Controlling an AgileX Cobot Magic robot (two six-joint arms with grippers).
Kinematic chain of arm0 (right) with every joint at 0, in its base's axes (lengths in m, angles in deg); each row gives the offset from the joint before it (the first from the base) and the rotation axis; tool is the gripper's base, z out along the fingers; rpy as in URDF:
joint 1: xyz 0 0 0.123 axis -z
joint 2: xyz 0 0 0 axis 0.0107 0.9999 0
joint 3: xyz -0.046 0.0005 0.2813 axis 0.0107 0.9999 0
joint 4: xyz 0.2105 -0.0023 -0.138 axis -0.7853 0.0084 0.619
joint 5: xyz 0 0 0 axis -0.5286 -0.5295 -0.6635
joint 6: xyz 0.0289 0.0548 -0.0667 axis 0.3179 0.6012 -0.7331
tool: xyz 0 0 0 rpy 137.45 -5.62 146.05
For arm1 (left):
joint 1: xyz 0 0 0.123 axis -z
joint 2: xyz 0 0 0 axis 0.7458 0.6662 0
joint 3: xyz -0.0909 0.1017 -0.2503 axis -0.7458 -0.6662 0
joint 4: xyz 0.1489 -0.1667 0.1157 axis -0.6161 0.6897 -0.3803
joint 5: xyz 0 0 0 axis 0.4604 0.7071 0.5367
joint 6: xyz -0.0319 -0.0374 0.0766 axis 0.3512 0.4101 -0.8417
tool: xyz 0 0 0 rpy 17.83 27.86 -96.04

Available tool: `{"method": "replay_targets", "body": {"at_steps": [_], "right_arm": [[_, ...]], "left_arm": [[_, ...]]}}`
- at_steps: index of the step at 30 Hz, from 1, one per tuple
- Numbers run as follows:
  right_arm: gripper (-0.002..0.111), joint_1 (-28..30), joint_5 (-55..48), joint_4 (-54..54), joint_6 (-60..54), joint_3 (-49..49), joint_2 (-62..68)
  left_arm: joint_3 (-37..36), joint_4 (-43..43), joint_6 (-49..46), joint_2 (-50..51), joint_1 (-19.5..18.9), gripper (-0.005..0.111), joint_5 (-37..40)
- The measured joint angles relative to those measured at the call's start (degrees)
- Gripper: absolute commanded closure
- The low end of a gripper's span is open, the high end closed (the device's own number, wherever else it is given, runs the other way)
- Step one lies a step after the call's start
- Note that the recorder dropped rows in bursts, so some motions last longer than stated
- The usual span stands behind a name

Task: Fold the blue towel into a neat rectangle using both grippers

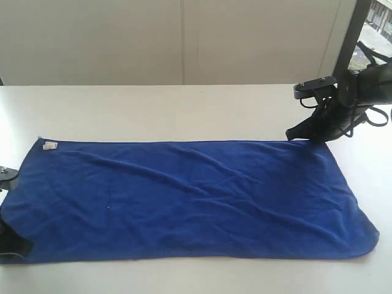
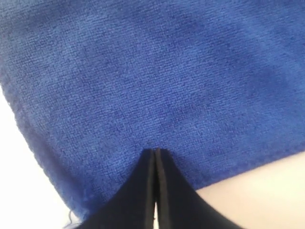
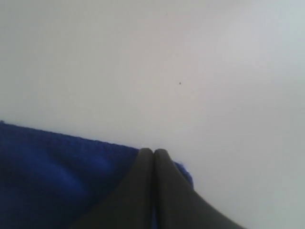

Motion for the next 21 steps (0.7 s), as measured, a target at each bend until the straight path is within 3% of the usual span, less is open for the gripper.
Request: {"method": "replay_targets", "body": {"at_steps": [21], "right_arm": [[0.108,2.0,1.9,-0.1,0.7,0.0,0.1]], "left_arm": [[-0.3,-6.7,8.4,-0.4,0.1,0.107,0.8]]}}
